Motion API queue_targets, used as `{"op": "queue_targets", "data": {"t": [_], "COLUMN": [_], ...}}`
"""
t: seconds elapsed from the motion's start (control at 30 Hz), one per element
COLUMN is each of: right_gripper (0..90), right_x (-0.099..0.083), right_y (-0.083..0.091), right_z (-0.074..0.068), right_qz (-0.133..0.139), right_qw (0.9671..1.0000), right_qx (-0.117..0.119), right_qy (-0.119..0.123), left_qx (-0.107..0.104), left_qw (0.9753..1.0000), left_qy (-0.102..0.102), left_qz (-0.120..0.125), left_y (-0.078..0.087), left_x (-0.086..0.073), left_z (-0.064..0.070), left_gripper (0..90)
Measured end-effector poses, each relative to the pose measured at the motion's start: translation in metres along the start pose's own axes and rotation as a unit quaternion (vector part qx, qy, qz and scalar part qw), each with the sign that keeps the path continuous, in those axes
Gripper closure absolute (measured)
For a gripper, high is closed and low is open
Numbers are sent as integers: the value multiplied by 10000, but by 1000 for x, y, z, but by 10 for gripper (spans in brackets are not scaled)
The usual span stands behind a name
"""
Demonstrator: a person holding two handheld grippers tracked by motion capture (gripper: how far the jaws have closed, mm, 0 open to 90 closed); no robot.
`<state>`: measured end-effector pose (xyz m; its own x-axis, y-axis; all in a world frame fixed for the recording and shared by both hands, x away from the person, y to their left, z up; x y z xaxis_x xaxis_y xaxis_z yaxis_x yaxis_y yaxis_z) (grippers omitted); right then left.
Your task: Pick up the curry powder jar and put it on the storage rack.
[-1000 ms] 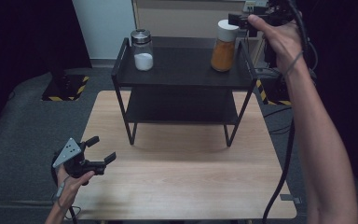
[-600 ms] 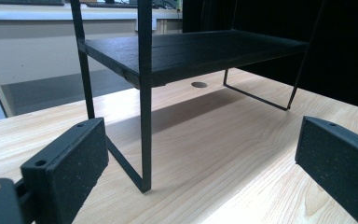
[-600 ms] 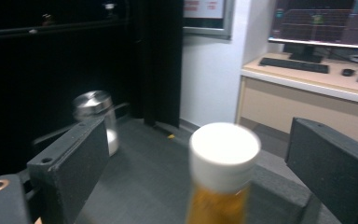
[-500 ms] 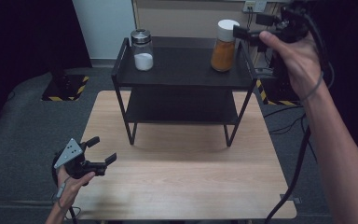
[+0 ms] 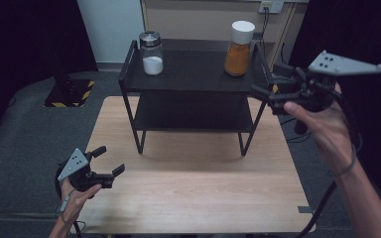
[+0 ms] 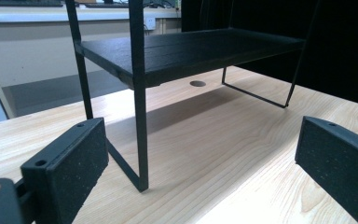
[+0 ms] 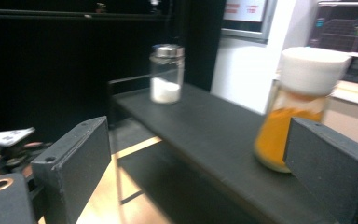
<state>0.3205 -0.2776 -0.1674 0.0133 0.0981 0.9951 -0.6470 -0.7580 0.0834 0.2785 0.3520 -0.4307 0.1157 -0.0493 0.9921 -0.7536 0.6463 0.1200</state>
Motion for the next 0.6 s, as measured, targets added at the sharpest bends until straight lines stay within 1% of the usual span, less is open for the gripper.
{"op": "queue_targets", "data": {"t": [0.03,0.1,0.2,0.27,0.37,0.5,0.6], "right_gripper": [77,75,71,70,69,65,65], "right_x": [-4,-12,-23,-32,-44,-56,-63], "right_y": [2,5,8,10,12,13,14], "right_z": [-4,-13,-23,-28,-34,-37,-40], "right_qz": [6,-50,-194,-255,-305,-327,-347], "right_qw": [10000,9999,9995,9992,9989,9988,9985], "right_qx": [28,50,92,112,128,158,79], "right_qy": [18,143,246,294,337,321,424], "left_qx": [-1,5,23,29,28,26,23], "left_qw": [10000,10000,9999,9999,9999,9999,9999], "left_qy": [-20,-55,-105,-100,-107,-121,-131], "left_qz": [-3,-24,-50,-53,-46,-48,-55], "left_y": [0,1,1,1,1,1,2], "left_x": [0,1,1,1,1,2,2], "left_z": [1,2,3,3,4,5,5], "left_gripper": [16,16,16,16,16,16,16]}}
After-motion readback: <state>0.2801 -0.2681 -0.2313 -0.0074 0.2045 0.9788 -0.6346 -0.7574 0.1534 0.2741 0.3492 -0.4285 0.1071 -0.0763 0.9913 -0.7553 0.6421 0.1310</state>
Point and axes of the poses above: each handheld gripper's, and its own axes: y roughly backward along the jaws, x roughly out of its top, z roughly to its right, the point moved 7 cm from there along -y, roughly forward along the jaws, and after that the axes turned 3 degrees about z, right-handed, at the moved point
